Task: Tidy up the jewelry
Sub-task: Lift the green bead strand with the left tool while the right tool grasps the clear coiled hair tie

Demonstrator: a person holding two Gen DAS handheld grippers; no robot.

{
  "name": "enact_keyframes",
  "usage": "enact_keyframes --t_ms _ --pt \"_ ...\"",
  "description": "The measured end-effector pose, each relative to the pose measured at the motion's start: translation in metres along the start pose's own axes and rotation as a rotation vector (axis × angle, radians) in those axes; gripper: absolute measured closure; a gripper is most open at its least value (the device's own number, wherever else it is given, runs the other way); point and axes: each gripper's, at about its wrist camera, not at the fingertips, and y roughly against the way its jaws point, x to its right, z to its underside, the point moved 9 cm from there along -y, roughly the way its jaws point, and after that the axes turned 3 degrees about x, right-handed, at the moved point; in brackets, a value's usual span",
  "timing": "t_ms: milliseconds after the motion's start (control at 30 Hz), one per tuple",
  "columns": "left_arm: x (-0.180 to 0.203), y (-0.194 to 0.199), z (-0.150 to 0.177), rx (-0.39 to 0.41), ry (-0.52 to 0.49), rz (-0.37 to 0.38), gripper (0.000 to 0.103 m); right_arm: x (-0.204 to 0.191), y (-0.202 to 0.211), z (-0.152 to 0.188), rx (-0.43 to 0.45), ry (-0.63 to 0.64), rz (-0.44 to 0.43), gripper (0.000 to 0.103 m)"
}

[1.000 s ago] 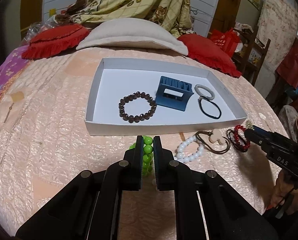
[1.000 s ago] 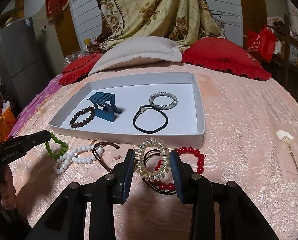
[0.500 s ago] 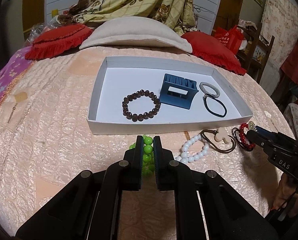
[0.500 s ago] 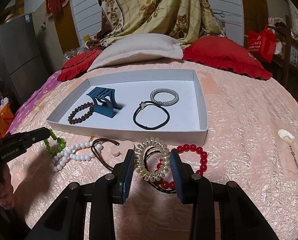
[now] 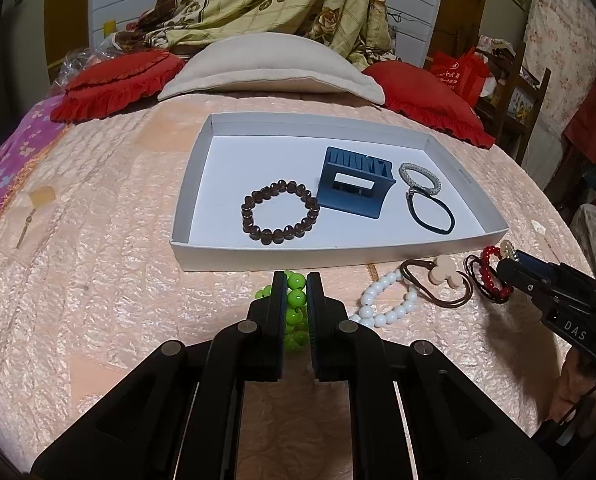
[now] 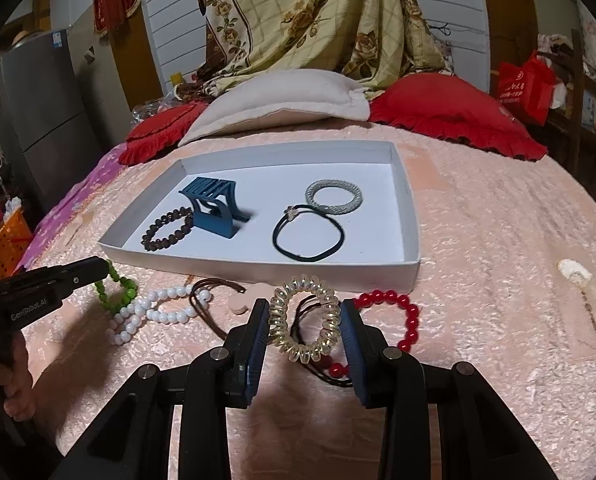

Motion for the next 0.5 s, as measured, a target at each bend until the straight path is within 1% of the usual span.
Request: enact_keyframes --t_ms 500 --pt "0.004 -0.0029 0.0014 -0.014 -0.008 -0.006 0.095 -0.0001 0.0002 -0.0012 0.001 0.007 0.008 0.069"
